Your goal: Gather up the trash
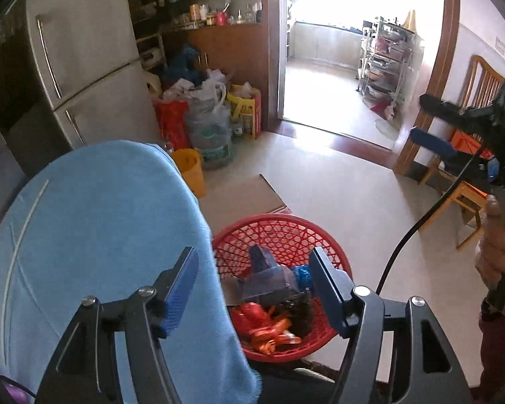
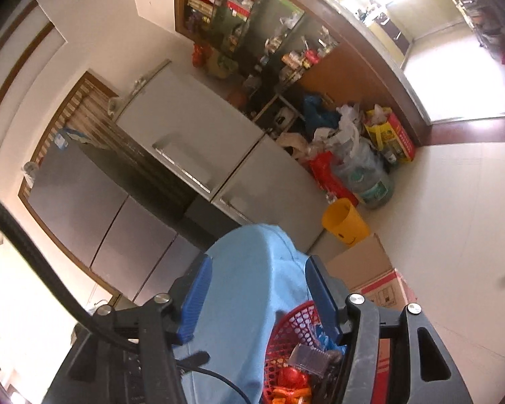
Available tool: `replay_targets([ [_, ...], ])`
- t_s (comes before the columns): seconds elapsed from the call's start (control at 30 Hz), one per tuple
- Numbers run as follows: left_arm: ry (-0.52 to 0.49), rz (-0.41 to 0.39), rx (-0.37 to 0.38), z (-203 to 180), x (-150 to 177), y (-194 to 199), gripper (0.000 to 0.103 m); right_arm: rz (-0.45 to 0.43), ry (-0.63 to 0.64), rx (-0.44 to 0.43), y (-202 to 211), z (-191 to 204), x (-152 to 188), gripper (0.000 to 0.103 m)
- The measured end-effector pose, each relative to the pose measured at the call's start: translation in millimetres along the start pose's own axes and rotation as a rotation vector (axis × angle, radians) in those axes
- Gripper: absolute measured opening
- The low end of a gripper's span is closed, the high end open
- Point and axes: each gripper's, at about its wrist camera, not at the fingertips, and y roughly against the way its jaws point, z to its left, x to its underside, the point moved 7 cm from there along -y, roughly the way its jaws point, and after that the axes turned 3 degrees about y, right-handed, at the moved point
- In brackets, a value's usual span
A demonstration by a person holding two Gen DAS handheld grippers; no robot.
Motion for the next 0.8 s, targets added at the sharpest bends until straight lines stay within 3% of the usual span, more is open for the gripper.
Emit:
replay_targets([
  [0.27,0.056,-0.036,-0.078,36.3,39.8,35.5,0.069,0.118,0.075,-0.046,-33.0,26.5,38.7,0.062],
  [0.5,0.046,-0.097,-0.048,29.1,46.0,53.4,0.069,0.254,0.094,-0.121,-91.6,68.3,74.3,0.062],
  [0.63,0.086,-0.106,-0.039,41.2,45.9,55.8,0.069,0.304,0.125,-0.161,-129.6,97.6,76.6,0.062],
  [0.8,0.157,-0.100,-0.102,67.8,52.0,60.7,0.069,0.363,0.127,-0.245,-176.1,134.3,73.9,0.062],
])
